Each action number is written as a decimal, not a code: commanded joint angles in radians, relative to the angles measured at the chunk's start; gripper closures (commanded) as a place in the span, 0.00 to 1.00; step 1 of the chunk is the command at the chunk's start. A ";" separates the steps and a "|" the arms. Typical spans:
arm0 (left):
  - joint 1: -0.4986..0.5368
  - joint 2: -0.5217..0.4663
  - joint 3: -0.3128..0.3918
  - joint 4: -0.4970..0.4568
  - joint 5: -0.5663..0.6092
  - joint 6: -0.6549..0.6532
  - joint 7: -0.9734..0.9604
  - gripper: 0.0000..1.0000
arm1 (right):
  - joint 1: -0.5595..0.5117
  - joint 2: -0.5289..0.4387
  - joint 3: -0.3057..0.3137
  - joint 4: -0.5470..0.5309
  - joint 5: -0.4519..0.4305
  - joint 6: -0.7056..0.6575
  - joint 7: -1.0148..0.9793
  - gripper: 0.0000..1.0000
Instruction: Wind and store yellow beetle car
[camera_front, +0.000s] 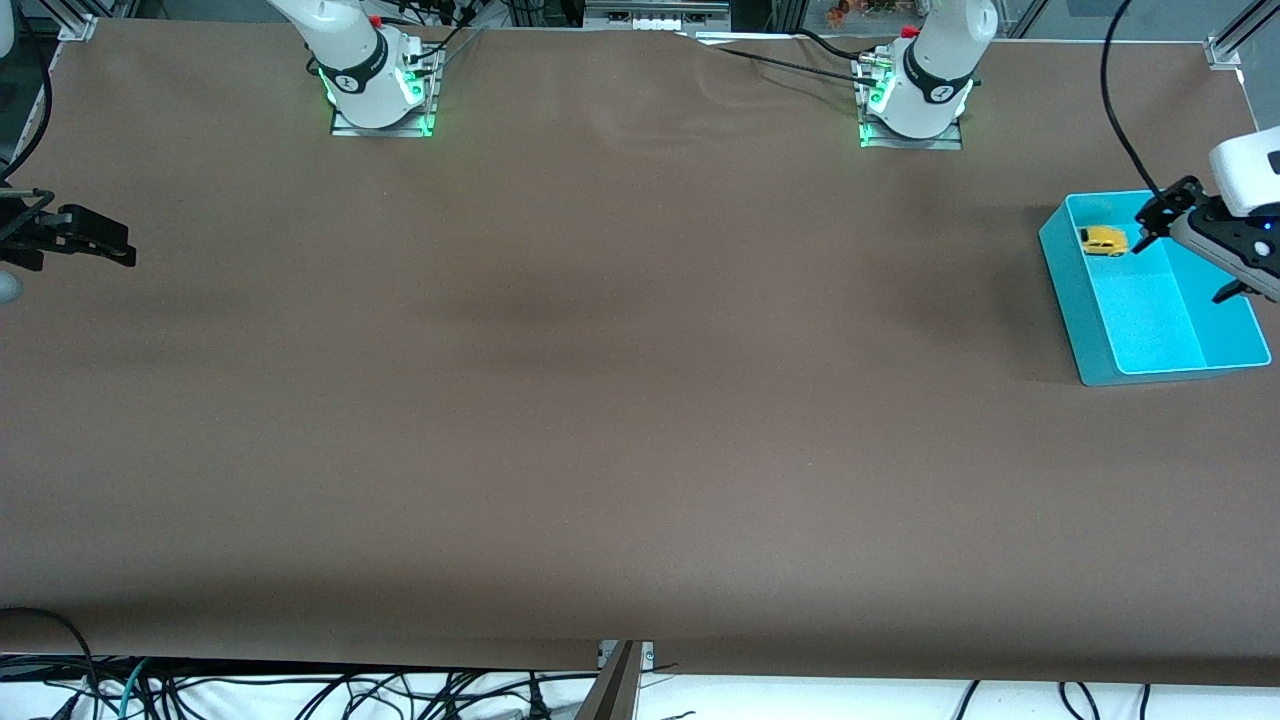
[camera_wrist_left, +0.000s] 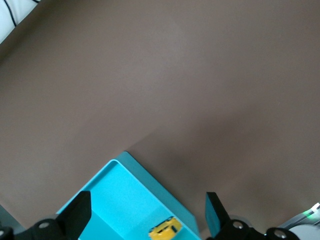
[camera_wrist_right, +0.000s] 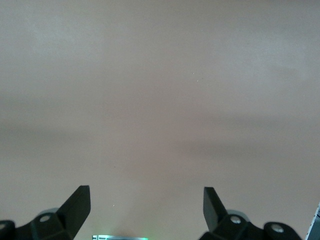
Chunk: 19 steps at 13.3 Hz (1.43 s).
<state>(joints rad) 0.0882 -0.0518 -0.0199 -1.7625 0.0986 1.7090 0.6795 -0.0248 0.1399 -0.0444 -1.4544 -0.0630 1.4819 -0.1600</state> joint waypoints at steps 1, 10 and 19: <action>-0.051 0.003 -0.020 0.084 -0.017 -0.086 -0.277 0.00 | 0.003 -0.003 -0.005 0.003 0.011 -0.012 0.002 0.00; -0.065 0.003 -0.049 0.167 -0.074 -0.095 -0.669 0.00 | 0.002 -0.003 -0.005 0.005 0.011 -0.012 0.001 0.00; -0.064 0.009 -0.020 0.146 -0.126 -0.095 -0.767 0.00 | 0.000 -0.003 -0.006 0.003 0.011 -0.012 0.001 0.00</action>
<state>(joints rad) 0.0237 -0.0512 -0.0514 -1.6240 -0.0058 1.6284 -0.0936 -0.0251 0.1400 -0.0448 -1.4545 -0.0630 1.4815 -0.1600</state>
